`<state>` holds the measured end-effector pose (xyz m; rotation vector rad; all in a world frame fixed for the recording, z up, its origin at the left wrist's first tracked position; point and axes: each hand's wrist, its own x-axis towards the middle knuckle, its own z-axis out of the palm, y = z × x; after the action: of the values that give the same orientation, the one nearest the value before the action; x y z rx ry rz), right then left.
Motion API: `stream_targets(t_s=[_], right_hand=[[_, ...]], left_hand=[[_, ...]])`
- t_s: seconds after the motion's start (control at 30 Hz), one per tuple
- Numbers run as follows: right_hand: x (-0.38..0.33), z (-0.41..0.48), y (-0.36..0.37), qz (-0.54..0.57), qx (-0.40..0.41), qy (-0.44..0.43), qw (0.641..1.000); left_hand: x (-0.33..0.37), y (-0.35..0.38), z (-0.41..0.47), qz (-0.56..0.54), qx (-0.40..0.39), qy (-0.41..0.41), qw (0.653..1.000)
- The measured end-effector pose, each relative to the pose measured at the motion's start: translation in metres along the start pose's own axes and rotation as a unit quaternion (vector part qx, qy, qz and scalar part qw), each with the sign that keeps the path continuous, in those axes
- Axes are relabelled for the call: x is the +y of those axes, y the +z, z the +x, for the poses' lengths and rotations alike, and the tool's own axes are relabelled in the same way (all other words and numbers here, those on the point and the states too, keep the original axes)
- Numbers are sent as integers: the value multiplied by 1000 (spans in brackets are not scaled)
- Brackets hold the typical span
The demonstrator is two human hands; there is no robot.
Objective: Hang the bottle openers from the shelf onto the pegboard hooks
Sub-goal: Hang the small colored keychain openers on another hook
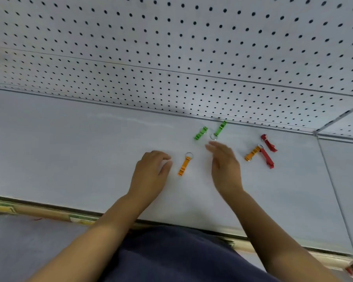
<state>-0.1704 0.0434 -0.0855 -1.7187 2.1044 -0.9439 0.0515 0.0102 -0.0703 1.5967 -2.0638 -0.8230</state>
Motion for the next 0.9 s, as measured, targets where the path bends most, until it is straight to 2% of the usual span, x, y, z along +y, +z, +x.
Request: stream_targets(t_s=[0.07,0.23,0.3,0.5,0.67,0.8,0.9], right_hand=[[10,24,-10,-27,-6,37,999],[32,75,-22,-138,-128,-4,982],[36,82,-23,-149,-162,-9,975],[38,85,-25,-128,-135,-26,982],[34,86,-27,-129,-122,13,984],[24,76,-26,-88,-130,47,986],[8,63,-32,-1,-106,110,988]], left_hand=[[15,8,13,-22,-25,2,999],[35,23,46,28,-79,-13,996],[36,27,52,38,-86,-21,995],[39,27,60,64,-93,1,994],[44,23,65,54,-120,-27,991],[39,18,64,-13,-128,-64,990],[36,7,61,-69,-120,-85,987]])
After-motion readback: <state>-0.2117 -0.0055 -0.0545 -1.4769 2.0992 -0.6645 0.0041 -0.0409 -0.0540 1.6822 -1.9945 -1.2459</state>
